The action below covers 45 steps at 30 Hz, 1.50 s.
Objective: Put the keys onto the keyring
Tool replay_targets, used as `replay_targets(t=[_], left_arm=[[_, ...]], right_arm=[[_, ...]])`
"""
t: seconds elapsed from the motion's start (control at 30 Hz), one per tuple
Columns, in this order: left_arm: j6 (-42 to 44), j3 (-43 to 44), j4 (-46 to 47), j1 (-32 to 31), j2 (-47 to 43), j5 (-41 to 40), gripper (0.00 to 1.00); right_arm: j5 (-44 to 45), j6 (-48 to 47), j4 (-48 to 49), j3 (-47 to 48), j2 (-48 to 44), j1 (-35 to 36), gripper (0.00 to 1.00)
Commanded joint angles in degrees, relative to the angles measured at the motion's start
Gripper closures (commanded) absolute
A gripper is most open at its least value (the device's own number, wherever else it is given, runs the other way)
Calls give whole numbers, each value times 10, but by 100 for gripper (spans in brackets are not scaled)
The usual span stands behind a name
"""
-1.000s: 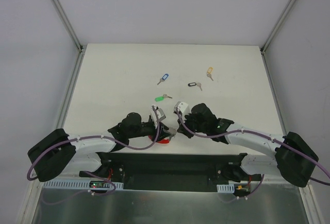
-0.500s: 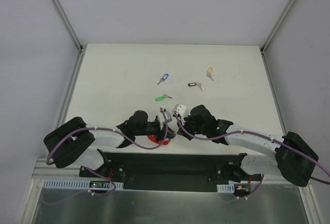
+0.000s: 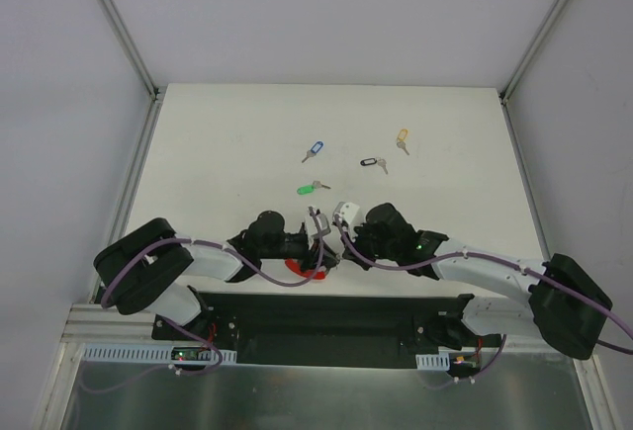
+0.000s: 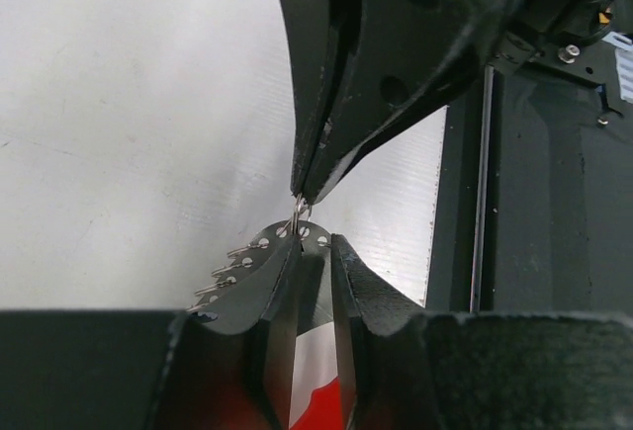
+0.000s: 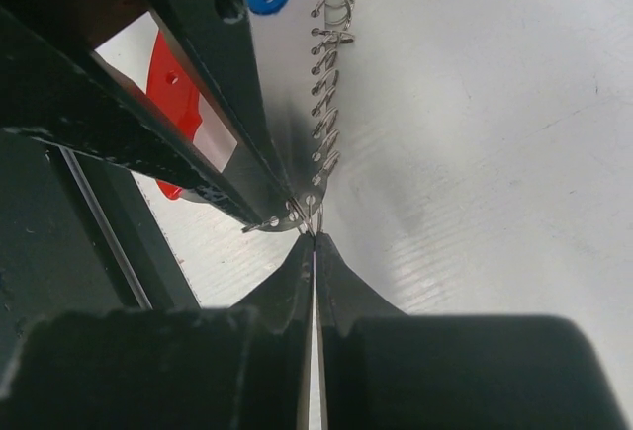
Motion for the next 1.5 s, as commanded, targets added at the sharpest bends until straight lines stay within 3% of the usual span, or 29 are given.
replay_targets(t=[0.0, 0.2, 0.5, 0.73, 1.13, 1.47], left_arm=[[-19, -40, 176, 14, -12, 49, 82], [-80, -87, 286, 67, -15, 102, 77], [-80, -70, 306, 73, -2, 173, 64], [-72, -49, 320, 73, 28, 189, 62], [-45, -29, 281, 73, 29, 149, 66], [1, -27, 225, 74, 5, 144, 62]], right_arm=[[-7, 5, 62, -6, -25, 10, 99], [-18, 9, 73, -18, -44, 9, 99], [-38, -8, 62, -14, -76, 9, 99], [-50, -29, 35, -3, -83, 9, 99], [-61, -37, 23, 4, -87, 11, 99], [-48, -36, 23, 0, -92, 10, 99]])
